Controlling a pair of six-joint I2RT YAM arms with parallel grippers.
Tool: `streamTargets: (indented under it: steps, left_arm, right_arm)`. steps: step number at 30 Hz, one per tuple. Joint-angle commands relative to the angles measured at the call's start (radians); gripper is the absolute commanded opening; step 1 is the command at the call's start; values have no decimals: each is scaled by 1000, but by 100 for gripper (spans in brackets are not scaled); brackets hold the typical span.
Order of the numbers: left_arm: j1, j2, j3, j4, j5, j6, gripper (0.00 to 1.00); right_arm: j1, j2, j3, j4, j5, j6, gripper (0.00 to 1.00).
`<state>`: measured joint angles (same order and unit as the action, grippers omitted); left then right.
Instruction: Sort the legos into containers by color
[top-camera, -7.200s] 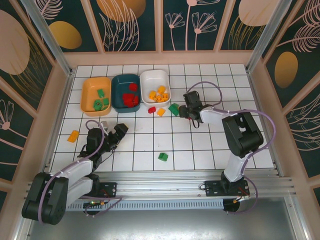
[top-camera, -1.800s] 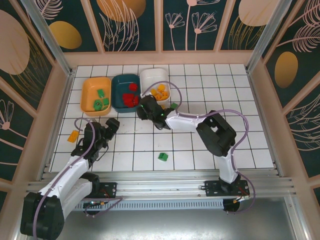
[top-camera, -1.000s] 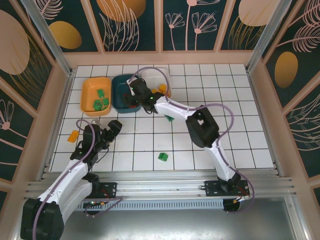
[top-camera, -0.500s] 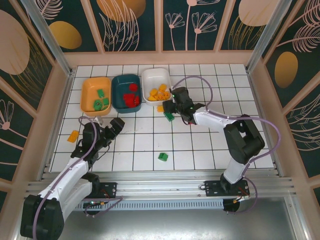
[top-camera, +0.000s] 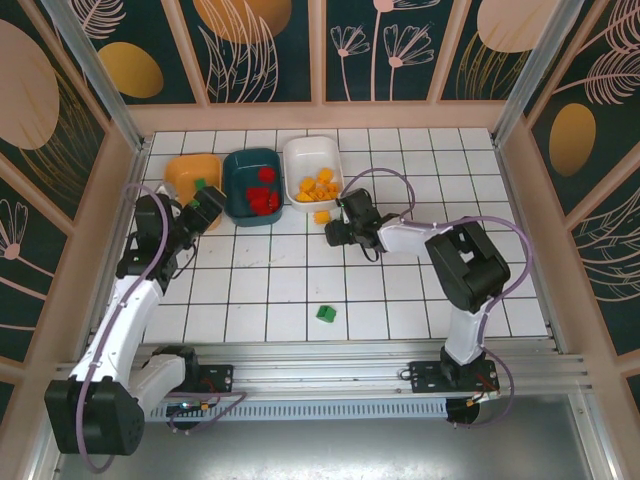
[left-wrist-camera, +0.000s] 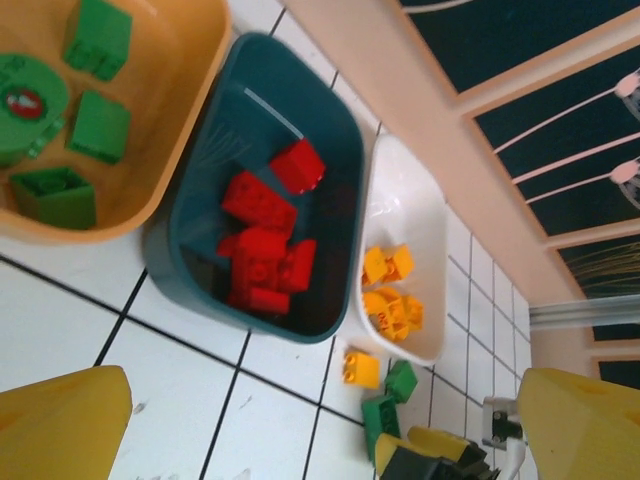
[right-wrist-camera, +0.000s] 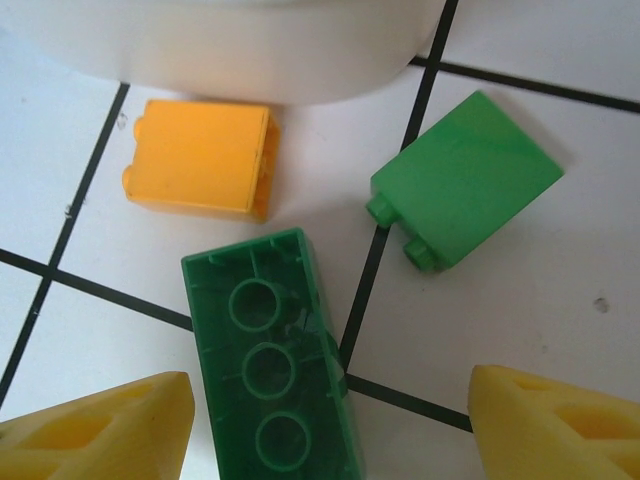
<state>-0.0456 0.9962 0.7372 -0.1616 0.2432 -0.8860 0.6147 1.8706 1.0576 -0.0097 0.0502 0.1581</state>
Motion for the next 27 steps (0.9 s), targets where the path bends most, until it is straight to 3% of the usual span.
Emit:
streamTargets:
  steps: [1,5,10,17,20,24,27]
  left_arm:
    - [7,1,-47,-17,45,10,99]
    - [9,-10,-77,-23,34,19,99]
    - [12,-35,-76,-71,-22,43,98]
    - [61,-39,-72,-128,-85,43,99]
    - [125,-32,-111,-116,-84,-6,99]
    - [226,2,-191,-65,25,-67,98]
    - [295,11,-243,-44,107,-73,98]
  right_arm:
    - [-5,38,20,17,-31,0,71]
    - [0,69,42,10,-30,-2,59]
    - [31,15,14,22,4,-13,32]
    - [121,-152,14,12,55,19,27]
    - [187,-100,143,65,-55,83,27]
    - [297,140,483,16,-82,47,26]
    - [321,278,688,-4,-131,47,27]
